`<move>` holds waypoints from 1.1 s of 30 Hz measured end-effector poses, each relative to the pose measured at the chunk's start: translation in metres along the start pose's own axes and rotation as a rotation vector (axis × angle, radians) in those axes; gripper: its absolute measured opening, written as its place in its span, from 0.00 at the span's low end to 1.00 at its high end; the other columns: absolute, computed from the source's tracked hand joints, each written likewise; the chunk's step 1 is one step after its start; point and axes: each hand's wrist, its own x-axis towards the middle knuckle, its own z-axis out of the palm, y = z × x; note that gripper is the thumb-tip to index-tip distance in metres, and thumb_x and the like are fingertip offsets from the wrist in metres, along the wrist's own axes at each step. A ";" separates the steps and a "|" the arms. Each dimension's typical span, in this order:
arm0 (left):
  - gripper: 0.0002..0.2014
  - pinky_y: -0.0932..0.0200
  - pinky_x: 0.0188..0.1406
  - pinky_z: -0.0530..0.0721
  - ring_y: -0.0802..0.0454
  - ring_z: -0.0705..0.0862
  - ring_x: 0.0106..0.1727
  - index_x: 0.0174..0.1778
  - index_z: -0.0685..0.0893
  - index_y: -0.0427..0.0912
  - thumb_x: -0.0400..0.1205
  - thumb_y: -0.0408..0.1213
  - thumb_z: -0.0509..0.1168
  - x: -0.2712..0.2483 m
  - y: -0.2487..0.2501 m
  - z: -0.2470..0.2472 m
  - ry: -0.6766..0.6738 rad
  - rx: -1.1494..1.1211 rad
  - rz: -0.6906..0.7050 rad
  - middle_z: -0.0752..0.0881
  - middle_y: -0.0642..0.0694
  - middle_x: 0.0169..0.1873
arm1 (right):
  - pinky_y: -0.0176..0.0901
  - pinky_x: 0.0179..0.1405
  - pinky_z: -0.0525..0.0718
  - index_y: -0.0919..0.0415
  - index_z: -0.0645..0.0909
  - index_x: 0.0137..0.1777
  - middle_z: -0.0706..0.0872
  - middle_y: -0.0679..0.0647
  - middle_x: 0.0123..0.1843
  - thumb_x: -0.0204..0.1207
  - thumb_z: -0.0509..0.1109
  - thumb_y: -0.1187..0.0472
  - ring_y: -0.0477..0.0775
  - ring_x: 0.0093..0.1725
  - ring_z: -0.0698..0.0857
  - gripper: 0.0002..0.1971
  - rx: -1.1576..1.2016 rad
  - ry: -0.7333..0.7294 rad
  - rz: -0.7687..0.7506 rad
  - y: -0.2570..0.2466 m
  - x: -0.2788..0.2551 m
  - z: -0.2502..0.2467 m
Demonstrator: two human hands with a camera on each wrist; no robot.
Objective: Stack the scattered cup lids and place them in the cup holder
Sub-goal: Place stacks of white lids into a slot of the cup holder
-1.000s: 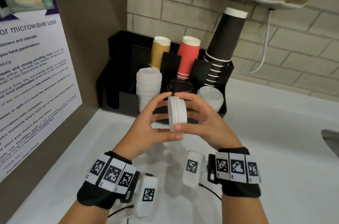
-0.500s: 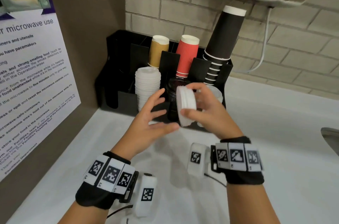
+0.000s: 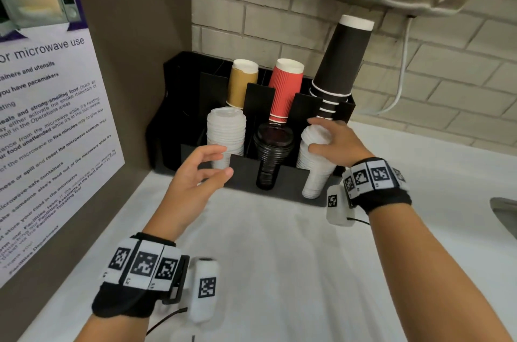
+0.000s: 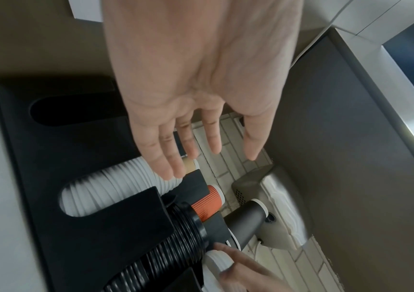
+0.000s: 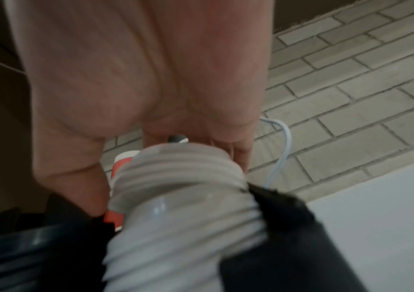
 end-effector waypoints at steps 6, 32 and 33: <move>0.18 0.37 0.68 0.80 0.50 0.86 0.58 0.55 0.84 0.67 0.69 0.51 0.72 -0.001 0.002 0.000 -0.025 0.013 -0.015 0.82 0.56 0.61 | 0.56 0.75 0.61 0.41 0.65 0.78 0.62 0.61 0.78 0.76 0.69 0.53 0.67 0.76 0.61 0.31 -0.141 0.045 0.010 0.002 -0.003 0.019; 0.19 0.42 0.66 0.83 0.49 0.86 0.57 0.53 0.84 0.68 0.65 0.58 0.71 -0.001 -0.001 0.003 -0.030 0.018 0.030 0.82 0.57 0.61 | 0.57 0.81 0.47 0.52 0.45 0.85 0.48 0.59 0.86 0.87 0.51 0.54 0.68 0.84 0.47 0.29 -0.574 -0.014 -0.115 -0.001 -0.027 0.037; 0.19 0.42 0.65 0.83 0.48 0.86 0.57 0.53 0.84 0.67 0.65 0.58 0.71 -0.001 -0.002 0.003 -0.031 0.015 0.031 0.82 0.57 0.61 | 0.58 0.82 0.47 0.53 0.45 0.85 0.49 0.59 0.86 0.87 0.51 0.57 0.69 0.83 0.48 0.29 -0.601 -0.006 -0.122 -0.001 -0.026 0.040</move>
